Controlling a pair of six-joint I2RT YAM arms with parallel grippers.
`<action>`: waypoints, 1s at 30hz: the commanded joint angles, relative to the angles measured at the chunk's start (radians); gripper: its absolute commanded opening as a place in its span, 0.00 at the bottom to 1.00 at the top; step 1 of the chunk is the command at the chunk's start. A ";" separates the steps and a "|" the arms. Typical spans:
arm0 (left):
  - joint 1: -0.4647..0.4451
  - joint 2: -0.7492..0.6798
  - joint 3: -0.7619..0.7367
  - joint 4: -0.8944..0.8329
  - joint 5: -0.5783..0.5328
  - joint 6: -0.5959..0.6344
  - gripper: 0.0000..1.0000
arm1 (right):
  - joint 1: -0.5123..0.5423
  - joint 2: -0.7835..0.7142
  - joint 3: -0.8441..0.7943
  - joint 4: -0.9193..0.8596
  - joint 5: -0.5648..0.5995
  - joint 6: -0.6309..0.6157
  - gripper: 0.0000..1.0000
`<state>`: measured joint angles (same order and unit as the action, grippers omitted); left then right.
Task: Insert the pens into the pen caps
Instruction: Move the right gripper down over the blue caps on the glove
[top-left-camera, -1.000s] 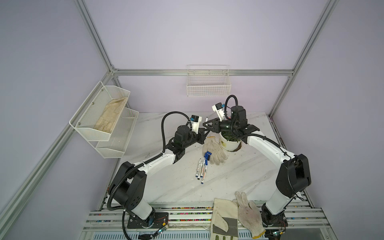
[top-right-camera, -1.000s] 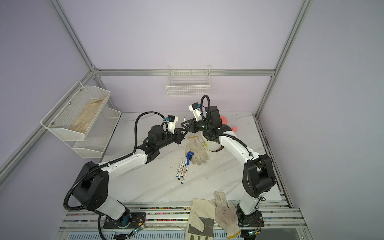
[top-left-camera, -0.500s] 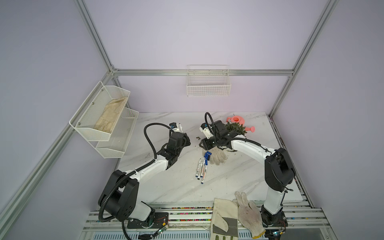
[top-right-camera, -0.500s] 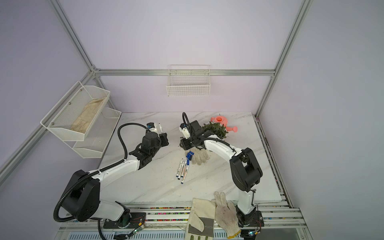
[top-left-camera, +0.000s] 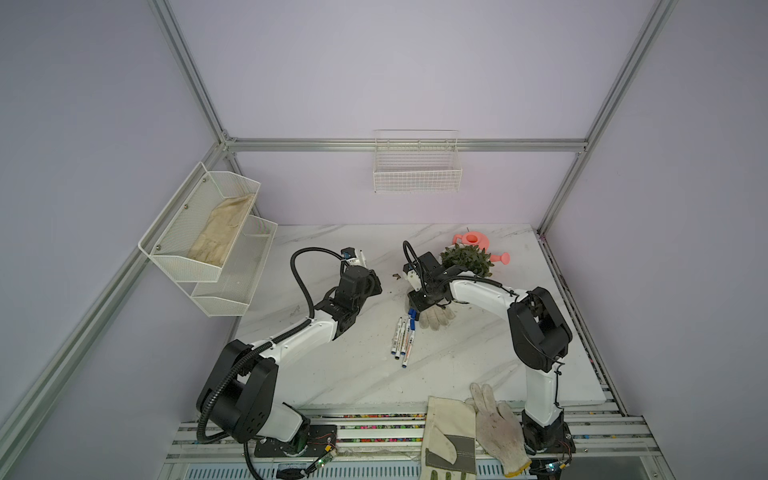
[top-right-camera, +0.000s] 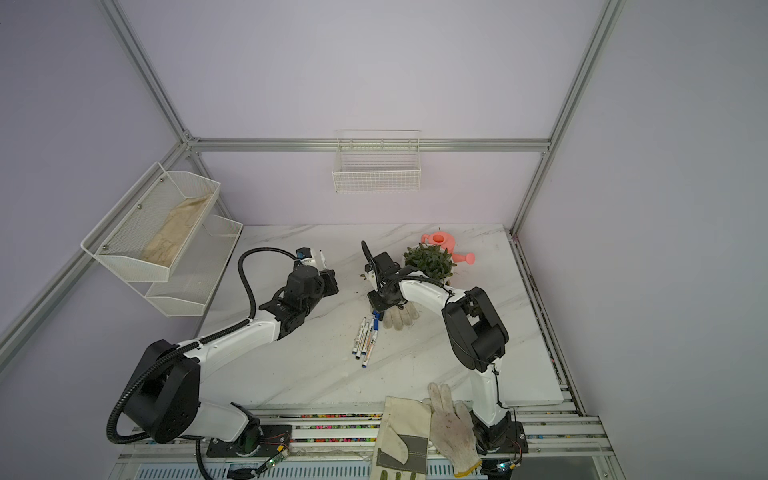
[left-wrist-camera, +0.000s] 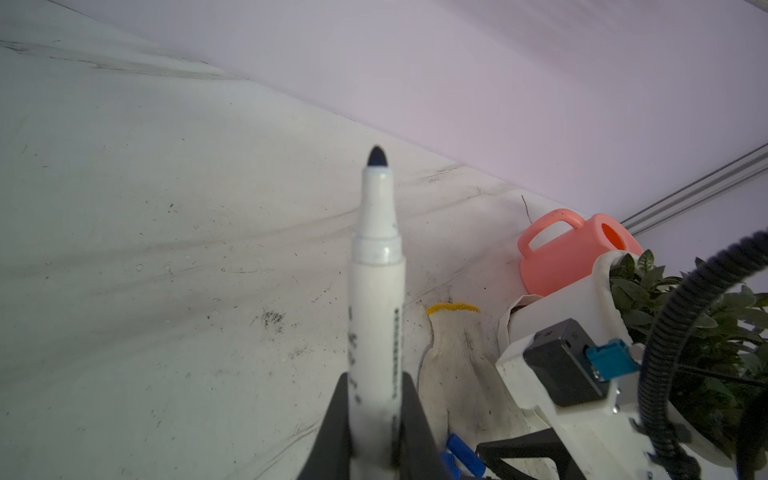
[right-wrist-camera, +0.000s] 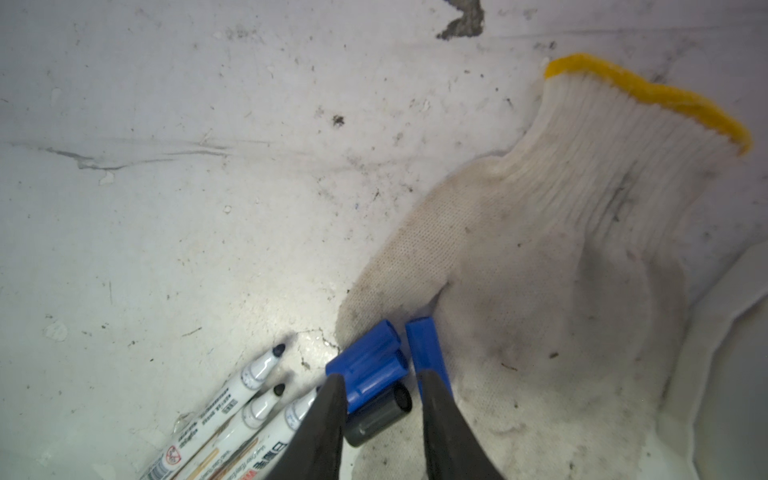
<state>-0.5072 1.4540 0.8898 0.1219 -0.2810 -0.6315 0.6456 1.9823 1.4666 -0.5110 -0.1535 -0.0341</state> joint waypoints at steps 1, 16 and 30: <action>-0.007 0.000 0.000 0.007 0.008 0.019 0.00 | 0.011 -0.015 -0.001 -0.021 -0.039 -0.046 0.34; -0.019 -0.026 -0.018 -0.036 -0.006 0.000 0.00 | 0.013 -0.085 -0.068 0.051 -0.102 -0.050 0.39; -0.019 -0.117 -0.088 -0.049 -0.030 0.030 0.00 | 0.023 0.049 0.027 -0.005 -0.022 -0.009 0.36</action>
<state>-0.5205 1.3643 0.8513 0.0540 -0.2913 -0.6243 0.6586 1.9995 1.4555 -0.4690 -0.2043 -0.0441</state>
